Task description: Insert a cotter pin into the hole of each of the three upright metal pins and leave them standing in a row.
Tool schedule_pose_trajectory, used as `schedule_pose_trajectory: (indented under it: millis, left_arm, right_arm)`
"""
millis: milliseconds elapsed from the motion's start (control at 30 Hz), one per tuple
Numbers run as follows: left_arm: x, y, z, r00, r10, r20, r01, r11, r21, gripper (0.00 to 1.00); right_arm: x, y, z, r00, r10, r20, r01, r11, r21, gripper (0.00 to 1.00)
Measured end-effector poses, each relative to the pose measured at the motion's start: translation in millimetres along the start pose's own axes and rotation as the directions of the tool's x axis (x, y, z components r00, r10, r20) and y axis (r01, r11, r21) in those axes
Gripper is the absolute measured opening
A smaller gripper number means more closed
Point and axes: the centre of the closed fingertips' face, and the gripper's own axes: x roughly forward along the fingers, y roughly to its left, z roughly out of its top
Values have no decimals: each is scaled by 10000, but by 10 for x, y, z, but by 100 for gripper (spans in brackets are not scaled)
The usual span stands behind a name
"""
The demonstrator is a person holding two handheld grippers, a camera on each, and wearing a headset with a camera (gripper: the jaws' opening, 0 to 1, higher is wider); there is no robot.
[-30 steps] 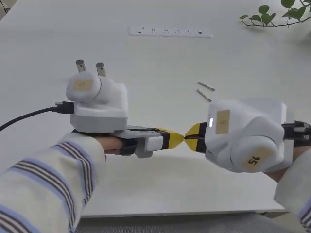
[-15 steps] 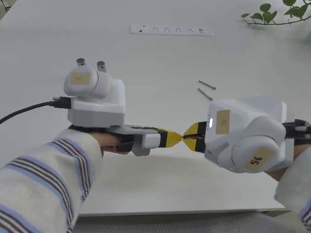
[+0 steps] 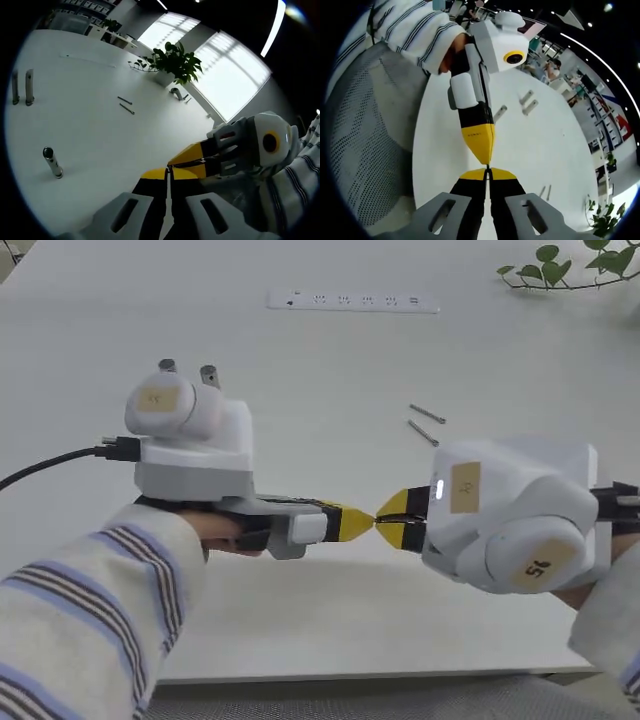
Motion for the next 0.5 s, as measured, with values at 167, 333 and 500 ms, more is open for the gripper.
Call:
schedule_pose_trajectory:
  millis: [167,333,500]
  left_arm:
    - [-18,5,4,10000,-2,-22,2,10000,78,0]
    - [-41,9,3,10000,-18,-17,18,9999,165,0]
    - [-71,12,-10,10000,-39,-18,40,9999,157,0]
  right_arm:
    - [5,1,21,10000,13,49,-12,10000,-51,2]
    - [14,7,43,9999,88,131,-86,9998,-171,3]
    - [7,1,90,9991,103,413,-87,9993,-367,6]
